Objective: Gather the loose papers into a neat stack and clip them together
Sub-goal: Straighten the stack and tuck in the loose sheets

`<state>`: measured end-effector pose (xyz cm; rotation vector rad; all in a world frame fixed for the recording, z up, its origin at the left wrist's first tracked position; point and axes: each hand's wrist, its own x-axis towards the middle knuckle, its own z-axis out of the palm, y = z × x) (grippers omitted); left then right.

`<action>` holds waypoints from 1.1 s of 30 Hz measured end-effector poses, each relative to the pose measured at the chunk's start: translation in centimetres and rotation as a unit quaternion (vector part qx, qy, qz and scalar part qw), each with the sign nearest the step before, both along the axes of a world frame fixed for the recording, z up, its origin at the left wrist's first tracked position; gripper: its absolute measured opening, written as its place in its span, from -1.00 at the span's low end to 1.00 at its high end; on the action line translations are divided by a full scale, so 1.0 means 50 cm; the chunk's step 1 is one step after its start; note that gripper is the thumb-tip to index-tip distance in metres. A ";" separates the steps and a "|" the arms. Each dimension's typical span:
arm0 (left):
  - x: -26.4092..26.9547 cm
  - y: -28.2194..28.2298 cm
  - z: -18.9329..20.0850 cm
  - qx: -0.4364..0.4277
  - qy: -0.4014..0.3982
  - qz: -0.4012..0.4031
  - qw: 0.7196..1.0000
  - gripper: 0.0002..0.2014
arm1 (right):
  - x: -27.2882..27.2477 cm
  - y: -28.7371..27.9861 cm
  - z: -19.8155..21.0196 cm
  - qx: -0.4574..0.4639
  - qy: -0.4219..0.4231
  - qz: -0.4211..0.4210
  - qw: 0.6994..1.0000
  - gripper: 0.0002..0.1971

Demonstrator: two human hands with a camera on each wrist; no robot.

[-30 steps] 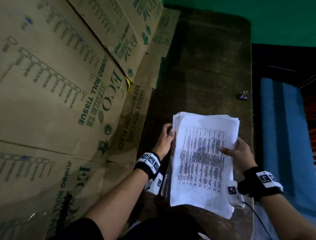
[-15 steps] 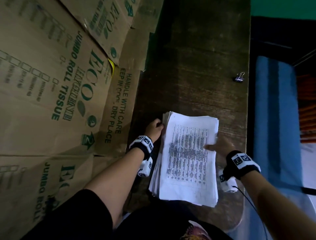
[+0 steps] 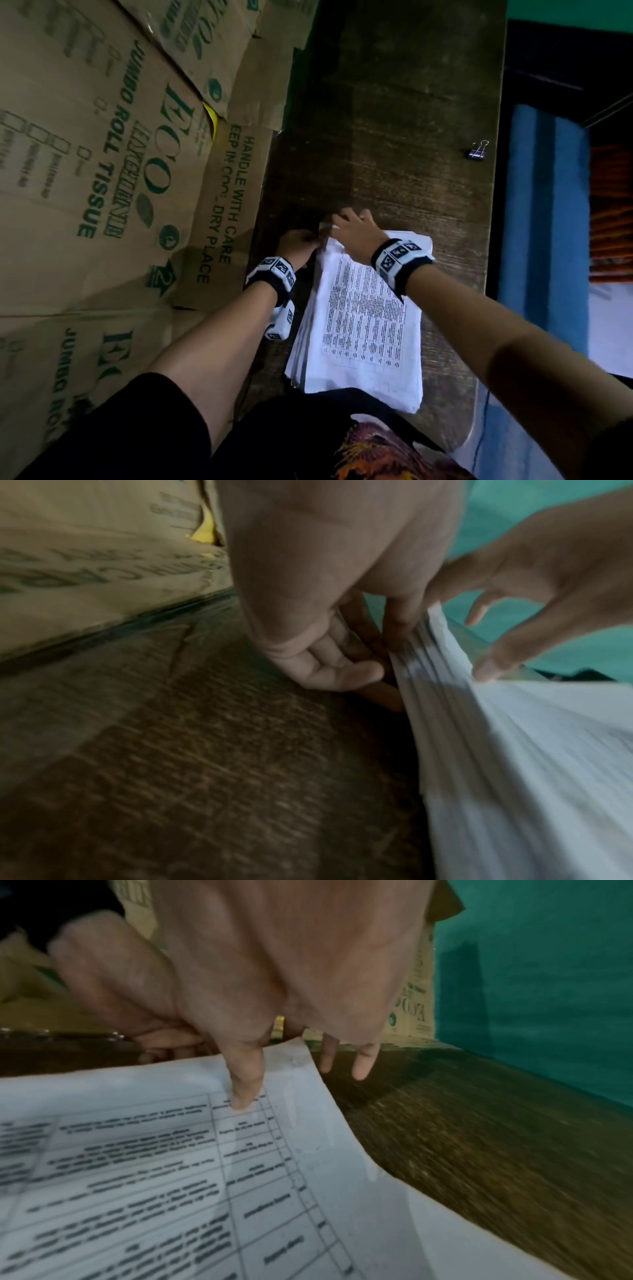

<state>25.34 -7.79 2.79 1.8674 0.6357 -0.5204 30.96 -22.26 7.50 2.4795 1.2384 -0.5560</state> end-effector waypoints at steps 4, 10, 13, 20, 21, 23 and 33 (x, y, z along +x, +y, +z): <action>0.006 -0.001 0.003 -0.055 0.054 0.039 0.996 -0.83 | 0.012 0.015 0.002 -0.012 -0.020 0.027 0.999 -0.58; 0.010 -0.004 0.004 -0.073 0.068 0.038 0.994 -0.80 | 0.025 0.010 0.015 -0.014 -0.025 0.091 0.995 -0.54; 0.010 -0.005 -0.003 -0.058 0.059 0.016 0.996 -0.82 | 0.031 0.002 0.008 -0.022 -0.013 0.103 0.994 -0.53; 0.006 -0.007 -0.005 -0.033 0.024 0.019 0.999 -0.84 | 0.032 -0.007 -0.003 0.007 0.031 0.064 0.997 -0.57; 0.005 -0.007 -0.006 -0.033 0.019 0.018 0.999 -0.87 | 0.033 -0.008 0.000 0.012 0.038 0.062 0.997 -0.62; 0.003 -0.006 -0.010 -0.018 0.003 0.003 1.000 -0.91 | 0.034 -0.013 0.004 0.026 0.041 0.058 0.997 -0.70; -0.006 -0.014 -0.015 -0.044 -0.045 0.036 0.997 -0.82 | 0.028 -0.029 0.013 0.076 0.029 0.049 0.996 -0.71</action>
